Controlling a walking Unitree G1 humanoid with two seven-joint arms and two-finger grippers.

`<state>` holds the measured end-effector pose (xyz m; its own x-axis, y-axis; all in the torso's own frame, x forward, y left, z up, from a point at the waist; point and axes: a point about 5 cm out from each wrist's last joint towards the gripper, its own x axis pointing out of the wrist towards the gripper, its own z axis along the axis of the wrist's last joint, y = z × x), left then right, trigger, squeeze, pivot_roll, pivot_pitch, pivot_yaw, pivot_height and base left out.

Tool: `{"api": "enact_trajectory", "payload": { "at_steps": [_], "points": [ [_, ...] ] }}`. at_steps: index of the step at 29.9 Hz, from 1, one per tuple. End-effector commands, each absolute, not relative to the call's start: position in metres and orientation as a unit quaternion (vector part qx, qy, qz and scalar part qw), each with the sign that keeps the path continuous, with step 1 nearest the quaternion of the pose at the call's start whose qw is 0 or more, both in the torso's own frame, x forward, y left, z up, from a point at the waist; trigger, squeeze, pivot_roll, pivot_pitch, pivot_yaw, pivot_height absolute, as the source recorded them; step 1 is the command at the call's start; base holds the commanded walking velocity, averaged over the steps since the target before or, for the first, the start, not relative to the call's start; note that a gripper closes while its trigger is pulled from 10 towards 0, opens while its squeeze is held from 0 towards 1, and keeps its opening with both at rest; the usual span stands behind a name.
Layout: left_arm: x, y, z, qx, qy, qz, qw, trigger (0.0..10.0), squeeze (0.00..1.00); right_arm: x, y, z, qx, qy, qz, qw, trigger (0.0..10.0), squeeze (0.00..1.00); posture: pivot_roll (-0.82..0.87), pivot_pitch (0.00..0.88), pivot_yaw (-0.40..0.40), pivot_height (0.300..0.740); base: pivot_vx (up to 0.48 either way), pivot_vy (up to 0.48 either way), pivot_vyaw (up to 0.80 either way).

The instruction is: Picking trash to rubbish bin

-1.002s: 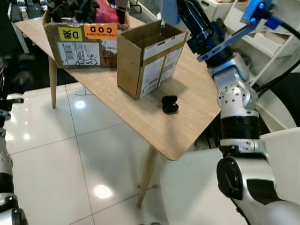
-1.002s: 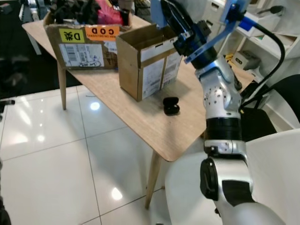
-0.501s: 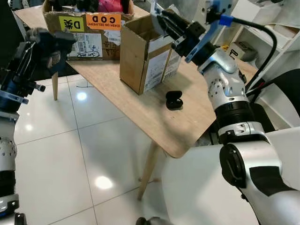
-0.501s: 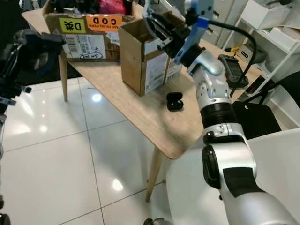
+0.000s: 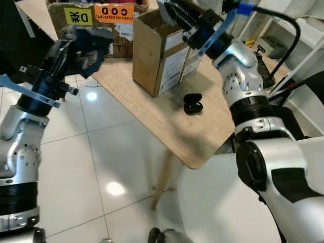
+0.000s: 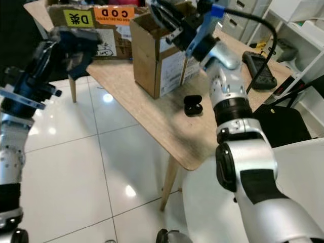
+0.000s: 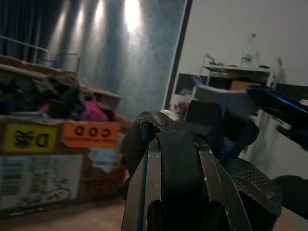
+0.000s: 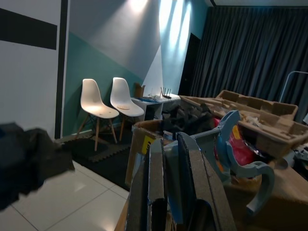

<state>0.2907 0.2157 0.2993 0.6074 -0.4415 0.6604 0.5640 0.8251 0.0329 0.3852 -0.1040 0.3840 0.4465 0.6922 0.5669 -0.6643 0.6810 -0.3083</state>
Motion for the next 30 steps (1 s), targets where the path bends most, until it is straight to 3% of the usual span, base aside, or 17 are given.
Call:
{"api": "enact_trajectory", "payload": {
  "at_steps": [1, 7, 9, 14, 19, 28, 29, 30],
  "points": [
    [0.289, 0.208, 0.3, -0.098, -0.342, -0.294, 0.887, 10.0, 0.0, 0.388, -0.108, 0.386, -0.024, -0.344, 0.386, 0.856, 10.0, 0.0, 0.1, 0.244, -0.07, 0.74, 0.0, 0.0, 0.0],
    [0.286, 0.204, 0.303, -0.107, -0.342, -0.289, 0.888, 10.0, 0.0, 0.391, -0.104, 0.39, -0.036, -0.333, 0.384, 0.86, 10.0, 0.0, 0.1, 0.265, -0.071, 0.74, 0.0, 0.0, 0.0],
    [0.284, 0.201, 0.305, -0.106, -0.342, -0.291, 0.887, 10.0, 0.0, 0.396, -0.105, 0.39, -0.043, -0.312, 0.358, 0.879, 10.0, 0.0, 0.11, 0.28, -0.074, 0.74, 0.0, 0.0, 0.0],
    [0.281, 0.2, 0.307, -0.104, -0.343, -0.29, 0.887, 10.0, 0.0, 0.398, -0.107, 0.391, -0.04, -0.306, 0.352, 0.884, 10.0, 0.0, 0.12, 0.291, -0.075, 0.74, 0.0, 0.0, 0.0],
    [0.276, 0.203, 0.316, -0.097, -0.351, -0.283, 0.887, 10.0, 0.0, 0.403, -0.116, 0.395, -0.061, -0.287, 0.305, 0.906, 10.0, 0.0, 0.12, 0.298, -0.075, 0.74, 0.0, 0.0, 0.0],
    [0.276, 0.2, 0.319, -0.098, -0.352, -0.285, 0.886, 10.0, 0.0, 0.405, -0.127, 0.397, -0.046, -0.277, 0.291, 0.915, 10.0, 0.04, 0.11, 0.298, -0.07, 0.74, 0.0, 0.0, 0.0],
    [0.276, 0.2, 0.32, -0.098, -0.352, -0.287, 0.886, 10.0, 0.0, 0.404, -0.128, 0.398, -0.044, -0.278, 0.292, 0.914, 10.0, 0.62, 0.11, 0.298, -0.068, 0.74, 0.0, 0.0, 0.0],
    [0.276, 0.2, 0.321, -0.098, -0.354, -0.289, 0.884, 10.0, 0.0, 0.404, -0.13, 0.398, -0.041, -0.279, 0.289, 0.915, 10.0, 0.73, 0.11, 0.297, -0.065, 0.74, 0.0, 0.0, 0.0]
  ]
}}
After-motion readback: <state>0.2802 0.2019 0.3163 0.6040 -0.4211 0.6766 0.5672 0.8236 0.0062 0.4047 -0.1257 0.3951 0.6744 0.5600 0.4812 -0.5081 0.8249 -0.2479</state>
